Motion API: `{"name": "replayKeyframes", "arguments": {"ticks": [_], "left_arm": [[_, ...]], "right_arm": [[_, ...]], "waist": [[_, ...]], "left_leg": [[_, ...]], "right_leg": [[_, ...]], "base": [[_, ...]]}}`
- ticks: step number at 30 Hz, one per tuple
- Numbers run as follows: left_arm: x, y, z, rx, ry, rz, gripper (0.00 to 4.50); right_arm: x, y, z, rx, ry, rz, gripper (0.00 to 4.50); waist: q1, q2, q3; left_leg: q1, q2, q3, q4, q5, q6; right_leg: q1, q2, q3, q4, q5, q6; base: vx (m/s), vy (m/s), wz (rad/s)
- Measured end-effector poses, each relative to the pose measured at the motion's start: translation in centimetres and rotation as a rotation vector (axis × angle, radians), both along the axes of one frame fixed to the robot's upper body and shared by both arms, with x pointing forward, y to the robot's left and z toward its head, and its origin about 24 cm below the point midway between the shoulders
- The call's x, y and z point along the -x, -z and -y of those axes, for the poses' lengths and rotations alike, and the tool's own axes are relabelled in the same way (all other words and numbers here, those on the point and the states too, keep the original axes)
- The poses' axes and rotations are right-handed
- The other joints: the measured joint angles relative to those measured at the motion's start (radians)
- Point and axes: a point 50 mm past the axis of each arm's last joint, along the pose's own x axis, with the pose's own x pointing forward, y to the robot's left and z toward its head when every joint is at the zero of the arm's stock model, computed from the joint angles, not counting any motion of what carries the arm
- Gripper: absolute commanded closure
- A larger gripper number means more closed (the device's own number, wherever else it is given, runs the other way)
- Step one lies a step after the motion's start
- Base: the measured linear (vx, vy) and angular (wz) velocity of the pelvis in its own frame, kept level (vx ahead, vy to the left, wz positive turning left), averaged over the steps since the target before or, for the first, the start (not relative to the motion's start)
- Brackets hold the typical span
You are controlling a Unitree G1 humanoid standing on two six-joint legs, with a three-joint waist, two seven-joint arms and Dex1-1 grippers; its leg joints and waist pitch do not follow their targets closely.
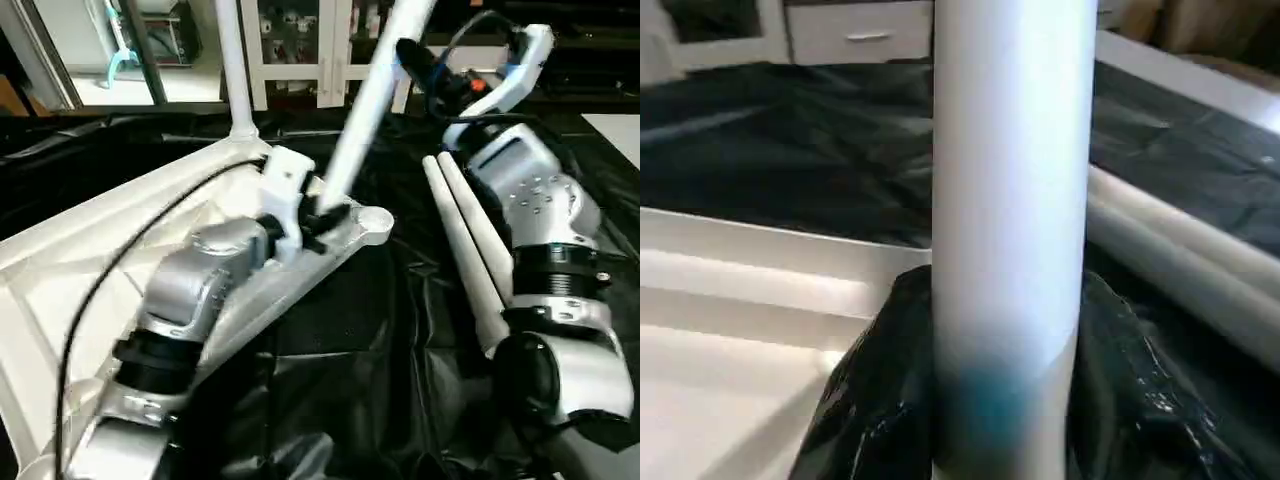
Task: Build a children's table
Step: Insert table leg to table base
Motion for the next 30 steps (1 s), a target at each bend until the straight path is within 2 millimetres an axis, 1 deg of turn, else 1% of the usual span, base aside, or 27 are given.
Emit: {"name": "replayKeyframes", "arguments": {"ticks": [1, 2, 3, 4, 6, 7, 8, 9, 10, 13, 15, 16, 18, 19, 20, 21, 22, 26, 30], "left_arm": [[-0.2, -0.3, -0.6, -0.040, -0.008, 0.028, 3.07], [-0.6, -0.7, -1.4, -0.137, -0.021, 0.089, 3.07], [-1.0, -1.2, -3.1, -0.262, -0.035, 0.150, 3.07], [-1.4, -1.6, -5.0, -0.367, -0.073, 0.194, 3.08], [-1.8, -2.1, -7.7, -0.508, -0.132, 0.236, 3.09], [-1.8, -2.2, -8.4, -0.565, -0.133, 0.249, 3.09], [-1.8, -2.1, -8.7, -0.639, -0.109, 0.263, 3.09], [-1.8, -2.0, -8.7, -0.680, -0.085, 0.271, 3.09], [-1.8, -2.1, -8.7, -0.741, -0.049, 0.285, 3.09], [-1.9, -2.5, -9.5, -0.842, -0.037, 0.315, 3.09], [-2.0, -2.8, -10.1, -0.895, -0.038, 0.333, 3.09], [-2.1, -2.8, -10.2, -0.925, -0.026, 0.345, 3.09], [-2.2, -2.6, -10.0, -0.958, -0.006, 0.362, 3.09], [-2.2, -2.5, -9.8, -0.974, 0.009, 0.374, 3.09], [-2.2, -2.4, -9.6, -0.986, 0.019, 0.384, 3.09], [-2.3, -2.4, -9.6, -0.991, 0.024, 0.389, 3.09], [-2.3, -2.4, -9.6, -0.998, 0.028, 0.393, 3.09], [-2.5, -2.6, -9.2, -1.006, 0.039, 0.413, 3.09], [-2.5, -2.6, -8.7, -0.998, 0.057, 0.428, 3.09]], "right_arm": [[0.1, 0.4, 0.2, 0.065, 0.005, 0.002, 0.92], [0.3, 1.1, 1.0, 0.233, 0.046, 0.039, 0.92], [0.8, 2.0, 1.7, 0.432, 0.051, 0.073, 0.92], [1.1, 3.1, 2.7, 0.576, 0.069, 0.078, 0.76], [1.7, 5.1, 3.9, 0.778, 0.077, 0.072, 0.51], [1.9, 5.6, 4.0, 0.865, 0.078, 0.088, 0.47], [2.0, 5.8, 4.0, 0.989, 0.082, 0.140, 0.46], [2.0, 5.5, 4.0, 1.062, 0.096, 0.190, 0.46], [2.1, 4.9, 4.1, 1.191, 0.122, 0.288, 0.46], [2.1, 2.9, 4.3, 1.406, 0.241, 0.492, 0.46], [2.1, 1.3, 4.5, 1.490, 0.329, 0.608, 0.46], [2.1, 0.7, 4.3, 1.526, 0.370, 0.668, 0.29], [2.1, 0.1, 3.8, 1.560, 0.397, 0.739, 0.29], [2.1, -0.1, 3.5, 1.565, 0.404, 0.774, 0.18], [2.1, 0.0, 3.4, 1.566, 0.405, 0.792, 0.18], [2.1, 0.0, 3.3, 1.568, 0.402, 0.800, 0.06], [2.0, 0.3, 3.1, 1.585, 0.389, 0.806, 0.02], [1.1, 2.0, 3.0, 1.696, 0.339, 0.795, 0.00], [0.7, 3.5, 3.0, 1.734, 0.298, 0.769, 0.00]], "waist": [[-0.001, 0.000, 0.000], [0.001, 0.000, 0.000], [0.001, 0.000, 0.000], [-0.002, 0.001, -0.001], [-0.005, 0.003, 0.000], [-0.005, 0.003, 0.000], [-0.005, 0.004, 0.000], [-0.007, 0.004, 0.000], [-0.004, 0.003, 0.000], [-0.004, 0.003, 0.000], [-0.007, 0.003, 0.000], [-0.008, 0.003, 0.000], [-0.010, 0.003, 0.000], [-0.010, 0.003, 0.000], [-0.010, 0.003, 0.000], [-0.010, 0.003, 0.000], [-0.012, 0.003, 0.000], [-0.020, 0.003, 0.000], [-0.031, 0.003, 0.000]], "left_leg": [[0.000, 0.000, 0.000, 0.001, 0.000, 0.000], [-0.001, 0.000, -0.001, 0.001, 0.000, 0.000], [-0.001, 0.000, -0.003, 0.002, 0.000, -0.001], [-0.001, 0.000, -0.003, 0.002, 0.000, -0.001], [-0.001, 0.000, -0.002, 0.002, 0.001, -0.001], [-0.001, 0.000, -0.002, 0.002, 0.001, -0.002], [-0.001, 0.000, -0.002, 0.002, 0.001, -0.003], [-0.001, 0.000, -0.002, 0.002, 0.002, -0.003], [-0.001, 0.000, -0.002, 0.003, 0.002, -0.003], [-0.001, 0.000, -0.002, 0.003, 0.002, -0.004], [0.000, 0.000, -0.002, 0.004, 0.002, -0.003], [0.000, 0.000, -0.002, 0.004, 0.002, -0.003], [0.000, 0.000, -0.002, 0.004, 0.002, -0.003], [0.000, 0.000, -0.002, 0.004, 0.002, -0.003], [0.000, 0.000, -0.002, 0.004, 0.002, -0.003], [-0.001, 0.000, -0.002, 0.005, 0.002, -0.003], [-0.001, 0.000, -0.002, 0.005, 0.002, -0.002], [-0.002, 0.000, -0.002, 0.007, 0.001, -0.001], [-0.003, 0.000, -0.001, 0.008, -0.002, 0.003]], "right_leg": [[0.000, 0.000, 0.000, 0.000, 0.000, 0.000], [0.000, 0.000, 0.000, 0.000, 0.001, 0.001], [0.001, 0.001, -0.001, 0.000, 0.001, 0.002], [0.001, 0.001, 0.000, 0.000, 0.003, 0.005], [0.001, 0.001, 0.001, 0.000, 0.003, 0.005], [0.000, 0.001, 0.001, 0.000, 0.003, 0.005], [0.000, 0.001, 0.001, 0.000, 0.003, 0.005], [0.000, 0.000, 0.002, 0.000, 0.003, 0.005], [0.000, 0.000, 0.001, 0.001, 0.003, 0.005], [0.000, 0.000, 0.002, 0.002, 0.003, 0.004], [0.000, 0.000, 0.002, 0.002, 0.003, 0.004], [0.000, 0.000, 0.002, 0.002, 0.003, 0.004], [0.000, 0.001, 0.002, 0.003, 0.003, 0.004], [0.000, 0.001, 0.002, 0.003, 0.003, 0.004], [0.000, 0.000, 0.002, 0.003, 0.003, 0.004], [0.000, 0.000, 0.002, 0.003, 0.003, 0.004], [0.000, 0.000, 0.003, 0.003, 0.003, 0.004], [0.000, 0.000, 0.003, 0.003, 0.003, 0.004], [0.000, 0.000, 0.003, 0.003, 0.003, 0.004]], "base": [[0.000, 0.000, 0.00], [0.000, 0.000, 0.00], [0.000, 0.000, 0.00], [0.000, 0.000, 0.00], [0.000, 0.000, 0.00], [0.000, 0.000, 0.00], [0.000, 0.000, 0.00], [0.000, 0.000, 0.00], [0.000, 0.000, 0.00], [0.000, 0.000, 0.00], [0.000, 0.000, 0.00], [0.000, 0.000, 0.00], [0.000, 0.000, 0.00], [0.000, 0.000, 0.00], [0.000, 0.000, 0.00], [0.000, 0.000, 0.00], [0.000, 0.000, 0.00], [0.000, 0.000, 0.00], [0.000, 0.000, 0.00]]}}
